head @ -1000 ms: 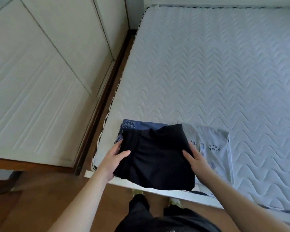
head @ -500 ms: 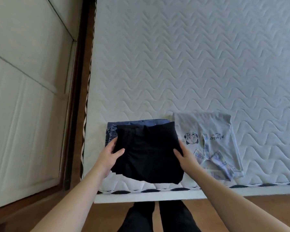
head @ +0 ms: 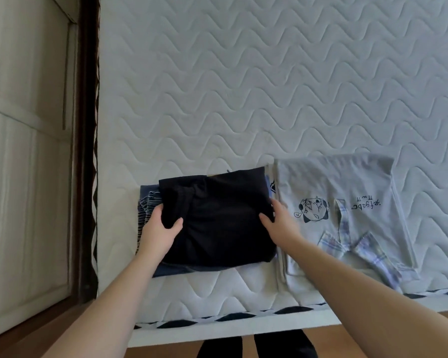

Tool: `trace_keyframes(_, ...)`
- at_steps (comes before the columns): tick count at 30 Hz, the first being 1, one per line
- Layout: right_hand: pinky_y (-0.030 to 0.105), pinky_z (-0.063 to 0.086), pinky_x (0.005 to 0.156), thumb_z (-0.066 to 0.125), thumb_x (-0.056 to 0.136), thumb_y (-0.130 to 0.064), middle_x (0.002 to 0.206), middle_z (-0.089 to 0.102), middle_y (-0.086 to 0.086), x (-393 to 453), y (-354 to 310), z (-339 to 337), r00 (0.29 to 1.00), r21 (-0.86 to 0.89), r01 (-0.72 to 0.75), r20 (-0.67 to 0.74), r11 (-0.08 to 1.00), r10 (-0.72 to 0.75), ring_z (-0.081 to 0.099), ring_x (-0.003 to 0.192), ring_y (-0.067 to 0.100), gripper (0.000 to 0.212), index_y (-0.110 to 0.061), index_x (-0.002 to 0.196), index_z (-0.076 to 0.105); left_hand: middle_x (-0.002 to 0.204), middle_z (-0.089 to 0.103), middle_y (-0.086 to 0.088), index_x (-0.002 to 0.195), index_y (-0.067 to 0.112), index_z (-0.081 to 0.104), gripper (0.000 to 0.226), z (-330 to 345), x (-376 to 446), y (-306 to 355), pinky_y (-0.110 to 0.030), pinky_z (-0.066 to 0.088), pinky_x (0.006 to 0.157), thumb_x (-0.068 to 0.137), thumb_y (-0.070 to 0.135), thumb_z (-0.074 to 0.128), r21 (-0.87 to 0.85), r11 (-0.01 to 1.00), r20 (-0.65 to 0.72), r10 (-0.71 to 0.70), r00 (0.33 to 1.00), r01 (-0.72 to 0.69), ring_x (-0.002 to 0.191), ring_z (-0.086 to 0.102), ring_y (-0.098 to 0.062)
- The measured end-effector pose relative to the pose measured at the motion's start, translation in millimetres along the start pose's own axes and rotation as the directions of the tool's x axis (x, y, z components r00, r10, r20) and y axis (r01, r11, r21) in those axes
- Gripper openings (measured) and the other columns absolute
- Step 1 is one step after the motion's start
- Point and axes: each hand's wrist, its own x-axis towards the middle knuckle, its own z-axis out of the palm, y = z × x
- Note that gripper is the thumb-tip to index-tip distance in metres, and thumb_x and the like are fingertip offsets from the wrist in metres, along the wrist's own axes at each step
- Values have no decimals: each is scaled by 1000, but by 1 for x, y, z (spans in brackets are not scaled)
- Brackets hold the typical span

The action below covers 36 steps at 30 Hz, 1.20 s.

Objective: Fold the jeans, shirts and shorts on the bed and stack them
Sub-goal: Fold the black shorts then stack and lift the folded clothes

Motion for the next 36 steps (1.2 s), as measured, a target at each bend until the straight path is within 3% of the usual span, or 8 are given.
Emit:
trace_keyframes(7,38,39,106,58,93,-45,139,42,7,1,-7,15,987,42,-67,-141,997,72,44,127,25,60,-18,142,39,122,63,2,134,22,49,59,-3,-2,2,-38,48,90,83,42,71,86,996,17,-2,1000,1,111,59,-24)
trace_keyframes(10,40,37,107,61,91,-44,141,38,9,3,-10,20,980,59,-102,-163,993,111,39,131,26,65,-14,143,36,128,55,-10,135,14,49,68,4,-12,5,-46,44,93,80,44,74,309,948,-201,142,969,-75,118,51,-33)
trace_keyframes(12,40,34,109,63,90,-44,142,36,12,6,-12,21,976,42,-132,-167,990,137,36,134,28,69,-11,143,34,137,45,-13,142,16,40,88,6,-14,2,-53,40,97,72,55,77,359,933,-341,134,931,-3,127,43,-35)
trace_keyframes(18,45,33,108,64,87,-50,144,35,16,17,-11,26,968,-9,-200,-155,980,196,33,136,33,78,-9,145,32,153,31,-8,152,22,18,123,-9,7,-32,-50,39,108,56,72,78,-183,929,-149,-349,925,320,134,41,-30)
trace_keyframes(22,37,47,83,70,81,-53,128,51,8,24,-9,18,970,39,-216,-102,976,219,53,111,27,76,-12,135,37,115,65,-1,114,17,53,91,-20,12,-45,-29,52,73,46,71,79,-275,901,-45,-362,931,336,91,64,-13)
trace_keyframes(25,28,46,63,75,75,-56,110,56,0,26,-7,9,973,86,-222,-47,971,226,57,89,18,72,-13,125,46,100,73,-1,106,20,64,81,-32,18,-49,-36,57,77,46,73,78,-322,872,98,-356,929,368,88,70,-20)
trace_keyframes(30,42,54,94,80,61,-59,113,68,-7,23,0,3,977,315,-193,145,929,154,66,102,17,74,-28,124,57,96,76,0,111,28,63,62,-41,21,-44,-31,58,65,58,54,82,-394,840,337,-247,909,374,85,74,-21)
trace_keyframes(36,44,52,97,72,68,-56,115,68,-17,6,6,13,985,426,-122,166,896,55,65,108,14,56,-58,119,49,104,74,10,109,44,57,31,-35,5,-53,-33,56,74,83,38,73,-480,829,318,-139,938,286,94,72,-15)
